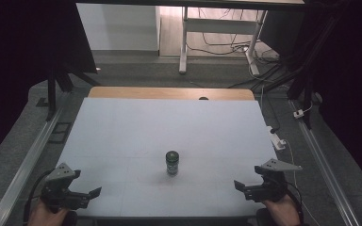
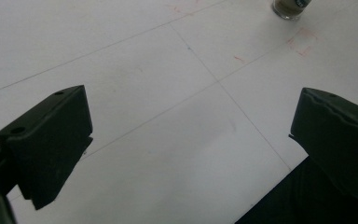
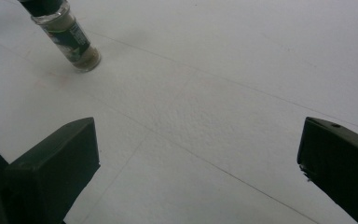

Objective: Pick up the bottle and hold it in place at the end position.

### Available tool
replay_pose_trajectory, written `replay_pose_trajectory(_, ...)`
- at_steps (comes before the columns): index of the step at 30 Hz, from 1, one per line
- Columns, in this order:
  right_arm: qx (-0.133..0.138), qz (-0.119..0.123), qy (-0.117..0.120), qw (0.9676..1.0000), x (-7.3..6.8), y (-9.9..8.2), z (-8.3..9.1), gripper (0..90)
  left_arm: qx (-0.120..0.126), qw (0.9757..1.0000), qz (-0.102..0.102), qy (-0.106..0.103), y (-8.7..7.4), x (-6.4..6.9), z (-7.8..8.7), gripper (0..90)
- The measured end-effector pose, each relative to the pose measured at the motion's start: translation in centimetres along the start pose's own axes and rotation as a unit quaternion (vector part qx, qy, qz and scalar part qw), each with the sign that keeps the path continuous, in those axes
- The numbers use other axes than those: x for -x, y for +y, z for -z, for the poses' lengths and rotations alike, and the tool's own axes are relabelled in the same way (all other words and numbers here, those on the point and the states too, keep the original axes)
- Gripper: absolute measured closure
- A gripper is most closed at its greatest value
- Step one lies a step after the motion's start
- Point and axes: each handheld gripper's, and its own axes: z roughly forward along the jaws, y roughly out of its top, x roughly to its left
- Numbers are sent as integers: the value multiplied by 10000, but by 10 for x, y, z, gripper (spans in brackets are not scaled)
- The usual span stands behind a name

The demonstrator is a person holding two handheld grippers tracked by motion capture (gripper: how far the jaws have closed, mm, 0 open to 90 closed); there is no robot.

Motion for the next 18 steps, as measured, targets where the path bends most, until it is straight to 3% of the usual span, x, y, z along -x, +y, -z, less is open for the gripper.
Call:
replay_pose_trajectory(11,181,61,235,9995,-7,3,-3,0,-38,10000,-38,24,0,1,-1,9)
replay_pose_trajectory(18,237,65,561,9981,-10,9,-7,0,-55,10000,-42,24,0,1,-1,12)
